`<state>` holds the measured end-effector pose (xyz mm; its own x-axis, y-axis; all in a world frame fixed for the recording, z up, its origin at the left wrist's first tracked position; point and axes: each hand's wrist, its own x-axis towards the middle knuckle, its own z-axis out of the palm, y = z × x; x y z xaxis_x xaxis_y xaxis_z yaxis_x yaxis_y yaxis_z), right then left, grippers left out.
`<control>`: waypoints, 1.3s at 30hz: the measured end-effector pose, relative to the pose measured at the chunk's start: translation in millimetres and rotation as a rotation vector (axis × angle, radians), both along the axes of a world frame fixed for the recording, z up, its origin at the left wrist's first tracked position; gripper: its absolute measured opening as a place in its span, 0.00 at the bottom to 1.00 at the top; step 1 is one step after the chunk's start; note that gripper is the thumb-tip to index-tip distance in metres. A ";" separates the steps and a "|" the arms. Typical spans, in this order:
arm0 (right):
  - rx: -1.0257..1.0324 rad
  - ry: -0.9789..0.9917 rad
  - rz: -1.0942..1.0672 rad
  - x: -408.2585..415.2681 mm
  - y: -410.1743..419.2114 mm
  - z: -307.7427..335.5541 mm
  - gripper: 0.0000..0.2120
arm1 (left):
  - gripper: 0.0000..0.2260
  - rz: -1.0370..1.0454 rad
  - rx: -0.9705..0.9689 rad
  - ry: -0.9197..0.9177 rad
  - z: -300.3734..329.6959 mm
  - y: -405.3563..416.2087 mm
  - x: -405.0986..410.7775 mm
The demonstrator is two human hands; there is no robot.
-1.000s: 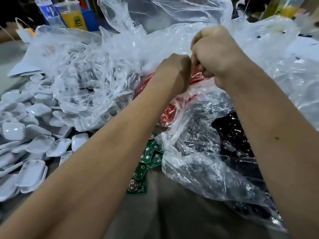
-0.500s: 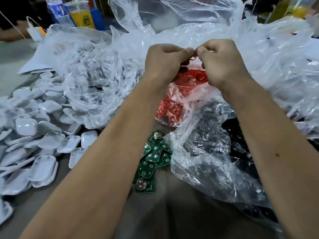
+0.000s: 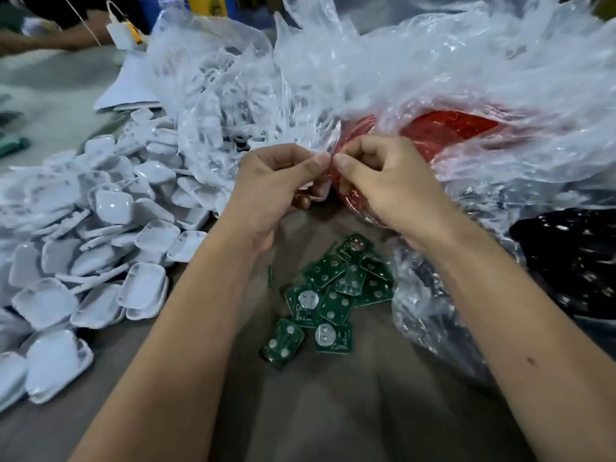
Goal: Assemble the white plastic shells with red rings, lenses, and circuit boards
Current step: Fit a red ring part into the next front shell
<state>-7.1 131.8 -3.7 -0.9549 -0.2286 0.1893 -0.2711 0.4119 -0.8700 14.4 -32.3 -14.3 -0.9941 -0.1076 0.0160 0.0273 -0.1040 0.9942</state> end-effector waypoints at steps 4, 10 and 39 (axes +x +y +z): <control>-0.211 -0.022 0.045 -0.5 16.4 -9.1 0.14 | 0.09 -0.010 0.021 -0.089 -3.8 -1.4 0.2; -0.061 0.089 0.079 -0.5 17.6 -11.5 0.12 | 0.07 0.019 0.123 -0.255 -2.7 6.8 -0.6; -0.458 -0.083 0.058 1.9 16.2 -8.9 0.07 | 0.07 -0.047 0.202 -0.138 1.4 13.9 6.5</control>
